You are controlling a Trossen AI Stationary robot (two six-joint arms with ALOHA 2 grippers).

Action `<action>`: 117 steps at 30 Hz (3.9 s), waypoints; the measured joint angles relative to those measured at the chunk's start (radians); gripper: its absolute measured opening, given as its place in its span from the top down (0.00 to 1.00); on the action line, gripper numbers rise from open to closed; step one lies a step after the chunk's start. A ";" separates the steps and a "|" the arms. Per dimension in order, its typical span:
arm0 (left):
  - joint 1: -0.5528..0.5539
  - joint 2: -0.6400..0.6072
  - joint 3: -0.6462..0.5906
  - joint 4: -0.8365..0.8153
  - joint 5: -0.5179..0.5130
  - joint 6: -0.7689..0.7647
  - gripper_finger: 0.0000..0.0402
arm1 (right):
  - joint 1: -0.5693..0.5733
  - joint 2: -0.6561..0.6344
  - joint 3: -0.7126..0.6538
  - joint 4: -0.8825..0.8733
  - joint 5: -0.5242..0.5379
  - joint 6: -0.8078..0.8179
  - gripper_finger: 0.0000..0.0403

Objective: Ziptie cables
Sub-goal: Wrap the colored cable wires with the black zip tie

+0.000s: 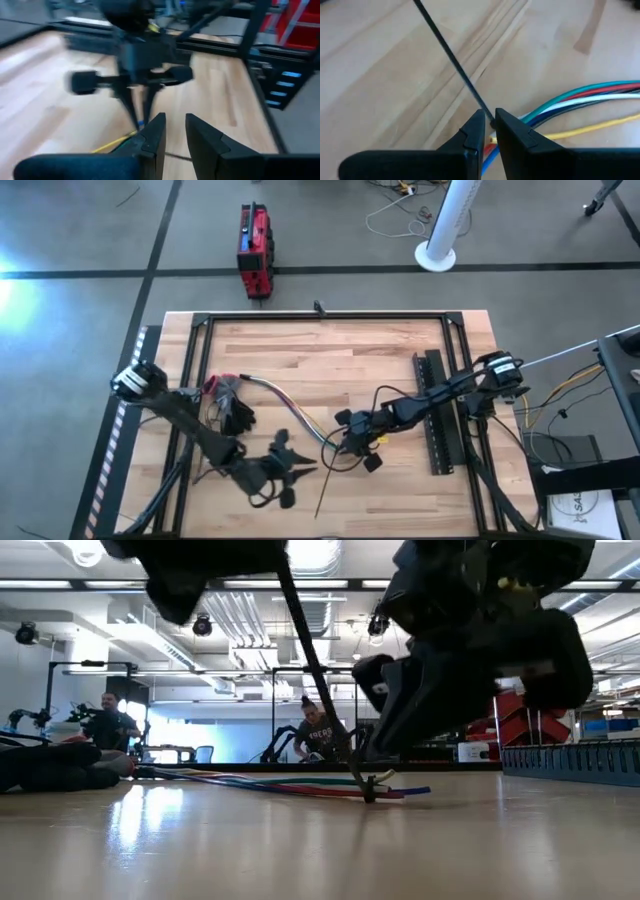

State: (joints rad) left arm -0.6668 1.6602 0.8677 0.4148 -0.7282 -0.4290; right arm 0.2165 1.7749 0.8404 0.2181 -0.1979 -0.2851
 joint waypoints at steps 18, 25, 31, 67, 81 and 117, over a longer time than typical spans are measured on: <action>0.111 0.405 0.163 0.111 0.274 -0.026 0.85 | 0.029 -0.009 0.001 0.017 0.043 -0.003 0.92; 0.121 0.410 0.217 -0.125 0.312 -0.089 0.90 | 0.032 0.013 0.015 0.025 0.110 0.013 0.92; 0.122 0.410 0.208 -0.129 0.323 -0.088 0.94 | 0.077 0.046 0.127 -0.090 0.204 -0.030 0.92; 0.102 0.365 0.195 -0.221 0.148 -0.114 0.95 | 0.087 0.233 0.378 -0.467 0.218 0.032 0.97; 0.100 0.414 0.200 -0.250 0.145 -0.152 0.95 | 0.087 0.234 0.379 -0.473 0.218 0.046 0.97; 0.066 0.511 0.195 -0.199 0.044 -0.261 0.95 | 0.065 0.080 0.374 -0.606 0.372 0.043 0.97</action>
State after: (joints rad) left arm -0.6011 2.1710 1.0624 0.2154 -0.6839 -0.6898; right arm 0.2817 1.8549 1.2148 -0.3874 0.1742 -0.2418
